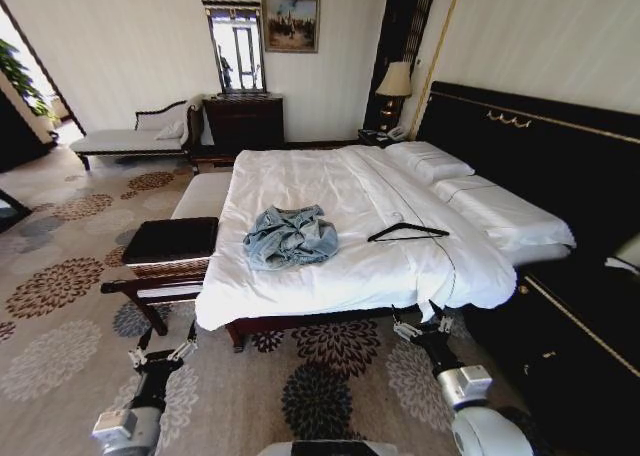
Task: Pick up the clothes from the bed and hang them on the clothes hanger.
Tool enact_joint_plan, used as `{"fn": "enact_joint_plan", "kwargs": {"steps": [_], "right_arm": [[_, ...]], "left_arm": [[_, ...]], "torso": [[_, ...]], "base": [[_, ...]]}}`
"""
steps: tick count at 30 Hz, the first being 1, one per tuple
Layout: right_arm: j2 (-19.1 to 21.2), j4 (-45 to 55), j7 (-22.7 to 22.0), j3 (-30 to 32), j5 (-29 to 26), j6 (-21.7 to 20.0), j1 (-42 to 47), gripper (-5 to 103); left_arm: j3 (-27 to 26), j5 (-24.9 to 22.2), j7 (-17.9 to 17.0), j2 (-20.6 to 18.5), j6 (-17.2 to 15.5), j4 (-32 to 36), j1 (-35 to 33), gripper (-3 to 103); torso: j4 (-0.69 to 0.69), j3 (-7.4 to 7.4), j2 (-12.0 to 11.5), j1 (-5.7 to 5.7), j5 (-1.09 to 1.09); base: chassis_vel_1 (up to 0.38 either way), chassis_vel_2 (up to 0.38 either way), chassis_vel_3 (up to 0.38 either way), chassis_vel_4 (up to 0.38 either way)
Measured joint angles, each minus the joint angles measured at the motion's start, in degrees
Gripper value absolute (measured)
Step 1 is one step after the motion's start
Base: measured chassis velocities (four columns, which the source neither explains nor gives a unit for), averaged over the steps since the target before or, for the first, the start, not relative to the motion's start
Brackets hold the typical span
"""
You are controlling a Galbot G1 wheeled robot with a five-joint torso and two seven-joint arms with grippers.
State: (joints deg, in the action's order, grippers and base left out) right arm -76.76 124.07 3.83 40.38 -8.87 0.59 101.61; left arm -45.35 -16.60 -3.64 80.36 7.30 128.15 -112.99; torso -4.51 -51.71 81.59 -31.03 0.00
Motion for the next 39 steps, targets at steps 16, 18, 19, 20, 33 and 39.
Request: {"fn": "enact_joint_plan", "kwargs": {"steps": [16, 18, 19, 20, 33, 39], "right_arm": [[-1.5, -0.5, 1.0, -0.6, 1.3, 2.5, 0.8, 100], [-1.6, -0.5, 1.0, -0.8, 1.2, 2.5, 0.9, 100], [-1.7, -0.5, 1.0, -0.9, 1.3, 2.6, 0.9, 100], [-1.7, -0.5, 1.0, -0.9, 1.3, 2.6, 0.9, 100], [-1.9, -0.5, 1.0, -1.0, 1.3, 3.1, 1.3, 100], [-2.0, -1.3, 1.0, -1.4, 1.3, 3.1, 1.1, 100]], "left_arm": [[2.3, 2.0, 0.0, 0.5, 1.0, -0.7, -1.2, 99], [2.5, 2.1, -0.1, 0.6, 1.1, -0.6, -1.3, 99], [2.6, 2.2, -0.1, 0.7, 1.1, -0.6, -1.3, 99], [2.6, 2.2, -0.1, 0.7, 1.1, -0.6, -1.3, 99], [2.6, 2.4, -0.1, 0.8, 1.6, -1.1, -1.7, 99], [3.1, 2.7, -0.1, 0.8, 1.7, -1.7, -1.7, 99]], "torso": [[0.00, 0.00, 0.0, 0.01, 0.00], [0.00, 0.00, 0.0, 0.01, 0.00], [0.00, 0.00, 0.0, 0.01, 0.01], [0.00, 0.00, 0.0, 0.01, 0.01], [0.00, -0.01, 0.0, 0.00, 0.00], [0.00, 0.00, 0.0, 0.00, 0.00]], "base": [[0.000, 0.000, 0.000, 0.000], [-0.022, 0.009, 0.028, -0.009], [-0.043, 0.045, 0.057, -0.033], [-0.043, 0.045, 0.057, -0.033], [-0.084, 0.075, 0.093, -0.080], [-0.106, 0.111, 0.110, -0.092]]}}
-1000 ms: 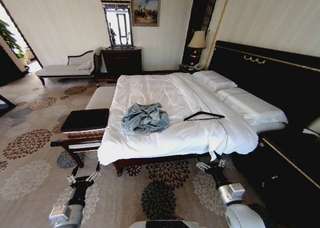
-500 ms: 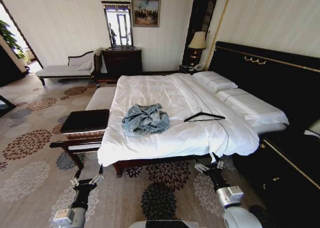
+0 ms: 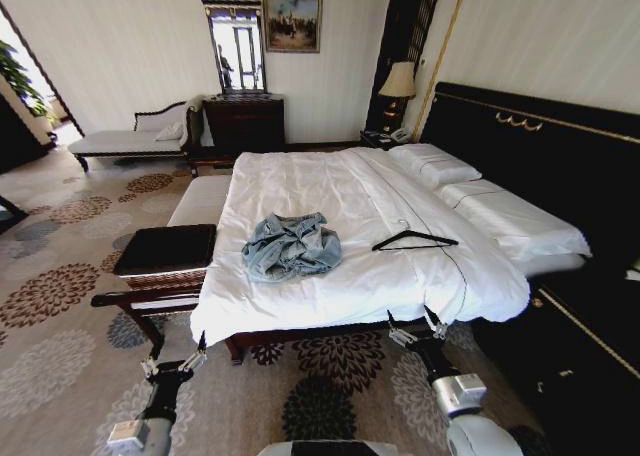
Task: Pick up the clothes from the bed and hang them on the clothes hanger.
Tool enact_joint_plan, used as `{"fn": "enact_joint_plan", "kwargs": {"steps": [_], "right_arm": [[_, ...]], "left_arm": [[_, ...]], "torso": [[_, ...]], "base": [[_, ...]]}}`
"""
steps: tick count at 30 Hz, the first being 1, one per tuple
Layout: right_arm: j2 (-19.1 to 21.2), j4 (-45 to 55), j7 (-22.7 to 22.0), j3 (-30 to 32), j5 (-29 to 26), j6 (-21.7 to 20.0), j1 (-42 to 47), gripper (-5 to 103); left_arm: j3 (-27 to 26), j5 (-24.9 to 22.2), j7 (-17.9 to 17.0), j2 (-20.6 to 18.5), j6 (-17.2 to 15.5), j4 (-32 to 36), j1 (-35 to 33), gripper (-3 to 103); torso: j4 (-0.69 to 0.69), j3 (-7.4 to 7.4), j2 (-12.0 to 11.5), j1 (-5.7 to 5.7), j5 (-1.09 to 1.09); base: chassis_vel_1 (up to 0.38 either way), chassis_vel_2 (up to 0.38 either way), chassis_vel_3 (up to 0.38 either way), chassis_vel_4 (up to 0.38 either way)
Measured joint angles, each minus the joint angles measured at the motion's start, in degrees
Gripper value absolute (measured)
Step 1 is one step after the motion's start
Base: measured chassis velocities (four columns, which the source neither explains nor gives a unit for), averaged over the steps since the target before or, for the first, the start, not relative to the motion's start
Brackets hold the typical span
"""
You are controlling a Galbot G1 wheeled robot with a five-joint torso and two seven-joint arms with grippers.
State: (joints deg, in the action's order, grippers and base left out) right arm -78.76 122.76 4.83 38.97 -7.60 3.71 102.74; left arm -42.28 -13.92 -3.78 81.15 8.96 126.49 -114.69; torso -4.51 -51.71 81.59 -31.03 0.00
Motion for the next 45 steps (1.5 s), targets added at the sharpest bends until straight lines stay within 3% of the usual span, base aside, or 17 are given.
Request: {"fn": "enact_joint_plan", "kwargs": {"steps": [45], "right_arm": [[-1.0, -1.1, -1.9, -1.2, 1.0, 0.5, -0.1, 100]], "left_arm": [[0.2, -0.1, -0.2, 0.0, -0.3, -0.9, 0.3, 98]], "torso": [[0.00, 0.00, 0.0, 0.02, 0.00]], "base": [[-0.163, 0.119, 0.165, -0.118]]}}
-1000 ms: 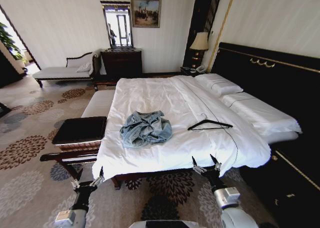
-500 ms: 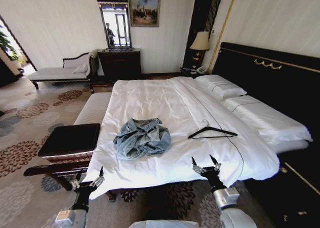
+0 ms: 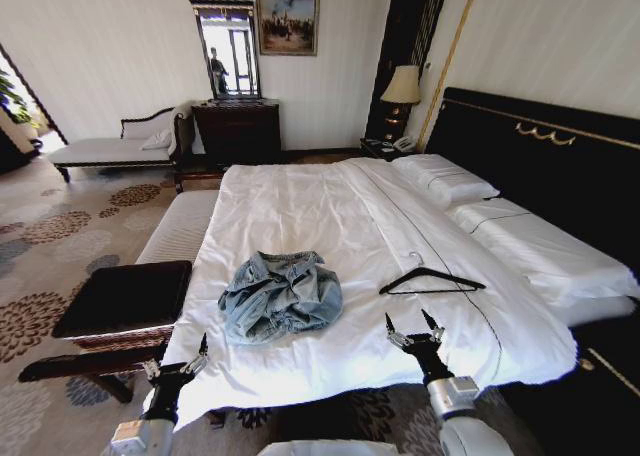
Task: Pick up the clothes from the bed and hang them on the clothes hanger.
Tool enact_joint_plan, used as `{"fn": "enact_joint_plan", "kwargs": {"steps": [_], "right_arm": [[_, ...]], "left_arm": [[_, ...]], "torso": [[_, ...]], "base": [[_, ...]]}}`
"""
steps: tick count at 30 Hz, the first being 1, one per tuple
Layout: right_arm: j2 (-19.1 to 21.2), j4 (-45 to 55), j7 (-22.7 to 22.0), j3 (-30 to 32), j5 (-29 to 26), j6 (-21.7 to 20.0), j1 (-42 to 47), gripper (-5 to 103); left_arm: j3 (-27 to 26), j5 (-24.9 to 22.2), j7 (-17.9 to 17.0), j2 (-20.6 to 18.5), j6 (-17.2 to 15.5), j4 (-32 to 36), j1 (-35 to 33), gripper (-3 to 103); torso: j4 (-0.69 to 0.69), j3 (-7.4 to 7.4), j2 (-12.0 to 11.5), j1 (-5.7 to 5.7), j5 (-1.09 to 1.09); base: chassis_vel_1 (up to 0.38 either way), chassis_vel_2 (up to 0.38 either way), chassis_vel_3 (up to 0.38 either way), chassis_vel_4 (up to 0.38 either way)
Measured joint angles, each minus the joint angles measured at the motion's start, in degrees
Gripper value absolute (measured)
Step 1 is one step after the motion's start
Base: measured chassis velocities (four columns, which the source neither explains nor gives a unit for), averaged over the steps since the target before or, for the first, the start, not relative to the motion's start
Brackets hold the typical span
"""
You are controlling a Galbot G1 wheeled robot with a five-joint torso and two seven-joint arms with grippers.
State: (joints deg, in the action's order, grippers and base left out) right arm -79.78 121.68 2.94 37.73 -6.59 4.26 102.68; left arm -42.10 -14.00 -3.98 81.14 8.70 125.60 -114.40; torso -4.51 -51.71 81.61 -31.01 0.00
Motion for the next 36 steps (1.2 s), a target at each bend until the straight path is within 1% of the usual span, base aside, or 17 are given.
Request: {"fn": "enact_joint_plan", "kwargs": {"steps": [7, 10, 14, 19, 21, 22, 23, 24, 25, 26, 27, 29, 30, 31, 32, 33, 36], "right_arm": [[-0.2, -0.2, -1.2, -0.7, 0.4, 0.1, -0.1, 100], [-0.2, -0.3, -2.0, -1.1, 0.5, -0.3, -0.1, 100], [-0.2, -0.3, -2.5, -1.3, 0.7, -0.6, -0.1, 100], [-0.2, -0.3, -3.4, -1.5, 0.8, -1.0, 0.1, 100], [-0.2, -0.3, -3.7, -1.6, 0.9, -1.1, 0.1, 100], [-0.3, -0.3, -4.0, -1.6, 1.1, -1.2, 0.1, 100], [-0.3, -0.3, -4.0, -1.6, 1.1, -1.2, 0.1, 100], [-0.3, -0.2, -4.2, -1.6, 1.1, -1.2, 0.1, 100], [-0.3, -0.2, -4.3, -1.6, 1.2, -1.2, 0.1, 100], [-0.3, -0.2, -4.5, -1.6, 1.2, -1.3, 0.1, 100], [-0.3, -0.2, -4.5, -1.6, 1.2, -1.3, 0.1, 100], [-0.4, -0.2, -4.8, -1.6, 1.2, -1.4, 0.1, 100], [-0.5, -0.1, -4.8, -1.5, 1.2, -1.4, 0.1, 100], [-0.6, 0.0, -4.9, -1.5, 1.2, -1.4, 0.1, 100], [-0.6, 0.0, -4.9, -1.5, 1.2, -1.4, 0.1, 100], [-0.8, 0.1, -4.9, -1.4, 1.2, -1.5, 0.1, 100], [-1.2, 0.5, -5.1, -1.3, 1.3, -1.7, 0.3, 100]], "left_arm": [[0.0, 0.0, 0.0, 0.0, 0.0, -0.3, 0.1, 97], [0.2, -0.4, 0.0, -0.1, -0.2, -0.3, 0.1, 99], [0.6, -1.0, 0.0, -0.2, -0.6, -0.4, 0.2, 99], [0.9, -1.6, 0.0, -1.3, -1.5, -2.3, 1.6, 99], [0.7, -3.1, 0.0, -1.9, -2.4, -3.3, 2.7, 99], [0.2, -5.5, 0.1, -2.8, -3.8, -4.2, 4.2, 99], [0.2, -5.5, 0.1, -2.8, -3.8, -4.2, 4.2, 99], [-0.3, -6.8, 0.2, -3.8, -5.0, -5.1, 5.6, 102], [-0.6, -7.2, 0.2, -4.7, -5.6, -5.6, 6.6, 100], [-0.9, -8.0, 0.2, -6.9, -6.9, -6.9, 8.9, 98], [-0.9, -8.0, 0.2, -6.9, -6.9, -6.9, 8.9, 98], [-1.0, -10.5, 0.2, -9.8, -9.4, -8.6, 12.5, 98], [-0.6, -13.2, 0.3, -12.1, -11.1, -9.9, 15.5, 98], [-0.3, -15.2, 0.4, -13.4, -11.8, -10.5, 17.3, 98], [-0.3, -15.2, 0.4, -13.4, -11.8, -10.5, 17.3, 98], [0.4, -18.9, 0.6, -15.3, -13.1, -11.2, 19.5, 98], [2.2, -25.7, 1.3, -18.9, -15.1, -13.8, 24.1, 98]], "torso": [[0.00, -0.01, 0.0, -0.02, 0.00], [0.00, -0.01, 0.0, -0.04, 0.00], [0.00, -0.01, 0.0, -0.03, 0.01], [0.01, 0.00, 0.0, 0.01, 0.00], [0.00, 0.00, 0.0, 0.01, -0.01], [0.00, 0.00, 0.0, 0.01, -0.01], [0.00, 0.00, 0.0, 0.01, -0.01], [0.02, 0.00, 0.0, 0.00, -0.01], [0.02, 0.00, 0.0, 0.00, -0.01], [0.01, -0.01, 0.0, -0.01, 0.01], [0.01, -0.01, 0.0, -0.01, 0.01], [-0.02, 0.00, 0.0, -0.01, 0.00], [0.00, 0.00, 0.0, -0.01, -0.02], [0.00, 0.00, 0.0, -0.01, -0.02], [0.00, 0.00, 0.0, -0.01, -0.02], [-0.02, 0.00, 0.0, -0.01, 0.00], [-0.01, -0.01, 0.0, -0.02, 0.00]], "base": [[-0.114, 0.110, 0.118, -0.112], [-0.051, 0.060, 0.080, -0.073], [-0.023, 0.030, 0.039, -0.022], [0.000, 0.000, 0.000, 0.000], [0.000, 0.000, 0.000, 0.000], [0.000, 0.000, 0.000, 0.000], [0.000, 0.000, 0.000, 0.000], [0.000, 0.000, 0.000, 0.000], [0.000, 0.000, 0.000, 0.000], [0.000, 0.000, 0.000, 0.000], [0.000, 0.000, 0.000, 0.000], [0.000, 0.000, 0.000, 0.000], [0.000, 0.000, 0.000, 0.000], [0.000, 0.000, 0.000, 0.000], [0.000, 0.000, 0.000, 0.000], [0.000, 0.000, 0.000, 0.000], [0.000, 0.000, 0.000, 0.000]]}}
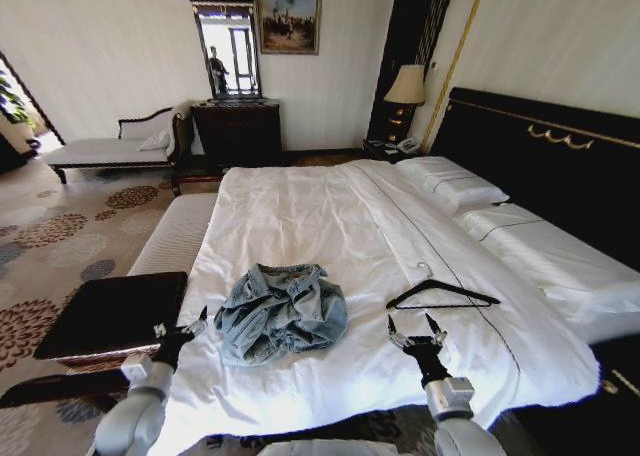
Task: Pick up the clothes from the bed and hang them on the clothes hanger.
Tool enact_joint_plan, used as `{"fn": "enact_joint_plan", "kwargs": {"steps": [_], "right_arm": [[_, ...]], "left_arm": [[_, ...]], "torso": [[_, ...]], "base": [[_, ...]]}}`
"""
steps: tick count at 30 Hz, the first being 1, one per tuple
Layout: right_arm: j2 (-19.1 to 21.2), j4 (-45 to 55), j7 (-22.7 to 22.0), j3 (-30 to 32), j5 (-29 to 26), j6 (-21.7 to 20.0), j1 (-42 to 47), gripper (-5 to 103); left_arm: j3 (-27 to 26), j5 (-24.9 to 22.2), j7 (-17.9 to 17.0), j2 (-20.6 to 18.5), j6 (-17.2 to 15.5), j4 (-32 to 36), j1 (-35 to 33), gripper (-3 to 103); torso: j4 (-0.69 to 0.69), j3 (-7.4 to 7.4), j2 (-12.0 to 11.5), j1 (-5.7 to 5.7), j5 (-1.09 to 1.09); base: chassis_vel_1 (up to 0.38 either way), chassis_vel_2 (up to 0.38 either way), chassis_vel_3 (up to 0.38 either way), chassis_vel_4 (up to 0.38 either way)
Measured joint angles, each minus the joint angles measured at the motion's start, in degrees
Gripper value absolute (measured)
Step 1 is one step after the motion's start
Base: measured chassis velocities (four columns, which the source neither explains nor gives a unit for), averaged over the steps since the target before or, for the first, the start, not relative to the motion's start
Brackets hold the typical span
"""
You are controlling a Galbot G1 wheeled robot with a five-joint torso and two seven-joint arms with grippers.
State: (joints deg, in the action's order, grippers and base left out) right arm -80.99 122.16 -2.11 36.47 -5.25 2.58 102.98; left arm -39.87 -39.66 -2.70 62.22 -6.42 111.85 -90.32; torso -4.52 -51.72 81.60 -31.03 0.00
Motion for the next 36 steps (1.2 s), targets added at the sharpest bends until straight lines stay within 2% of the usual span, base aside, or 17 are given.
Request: {"fn": "enact_joint_plan", "kwargs": {"steps": [6, 8, 12, 15, 16, 20, 26, 28, 33, 36], "right_arm": [[0.5, 0.4, -0.2, 1.0, -0.4, -0.5, 0.1, 100], [0.9, 0.4, -0.2, 1.1, -0.8, -0.8, -0.3, 100], [1.8, 0.6, -0.2, 1.1, -1.8, -1.6, -0.9, 100], [2.8, 0.6, -0.2, 0.6, -2.5, -2.1, -1.6, 100], [3.2, 0.5, -0.2, 0.2, -2.7, -2.2, -2.0, 100], [3.1, 0.6, -0.3, 0.4, -2.8, -2.2, -1.9, 100], [2.8, 0.7, -0.3, 1.0, -2.8, -2.1, -1.4, 100], [2.8, 0.8, -0.3, 1.3, -2.8, -2.1, -1.3, 100], [2.9, 1.1, -0.4, 1.9, -2.9, -2.1, -1.4, 100], [2.8, 1.5, -0.8, 2.4, -2.9, -2.0, -1.0, 100]], "left_arm": [[3.0, -6.9, 0.7, -3.1, -2.1, -5.4, 5.0, 98], [3.4, -7.4, 0.9, -3.2, -2.3, -5.9, 5.4, 98], [4.4, -6.7, 1.0, -2.9, -2.4, -9.0, 7.6, 98], [5.2, -6.6, 1.0, -2.9, -2.4, -11.4, 9.8, 98], [5.9, -6.7, 1.4, -3.3, -2.4, -11.9, 10.5, 98], [7.4, -7.0, 2.5, -3.6, -2.0, -12.4, 11.6, 98], [7.8, -9.8, 4.5, -3.5, -1.7, -10.6, 11.4, 97], [8.4, -10.0, 5.4, -3.8, -1.7, -10.4, 11.2, 93], [11.7, -10.1, 6.3, -5.4, -1.7, -12.8, 13.3, 89], [15.0, -10.1, 6.5, -6.5, -1.6, -16.4, 17.8, 94]], "torso": [[0.00, 0.00, 0.0, -0.01, -0.01], [0.01, 0.00, 0.0, -0.01, -0.01], [0.03, 0.00, 0.0, 0.00, 0.00], [-0.01, 0.00, 0.0, -0.01, -0.01], [0.04, -0.01, 0.0, -0.01, 0.01], [-0.01, 0.00, 0.0, -0.01, 0.00], [0.02, 0.00, 0.0, 0.00, 0.01], [0.01, 0.00, 0.0, 0.00, 0.00], [0.02, 0.00, 0.0, 0.01, 0.01], [0.00, 0.00, 0.0, 0.01, 0.00]], "base": [[0.000, 0.000, 0.000, 0.000], [0.000, 0.000, 0.000, 0.000], [0.000, 0.000, 0.000, 0.000], [0.000, 0.000, 0.000, 0.000], [0.000, 0.000, 0.000, 0.000], [0.000, 0.000, 0.000, 0.000], [0.000, 0.000, 0.000, 0.000], [0.000, 0.000, 0.000, 0.000], [0.000, 0.000, 0.000, 0.000], [0.000, 0.000, 0.000, 0.000]]}}
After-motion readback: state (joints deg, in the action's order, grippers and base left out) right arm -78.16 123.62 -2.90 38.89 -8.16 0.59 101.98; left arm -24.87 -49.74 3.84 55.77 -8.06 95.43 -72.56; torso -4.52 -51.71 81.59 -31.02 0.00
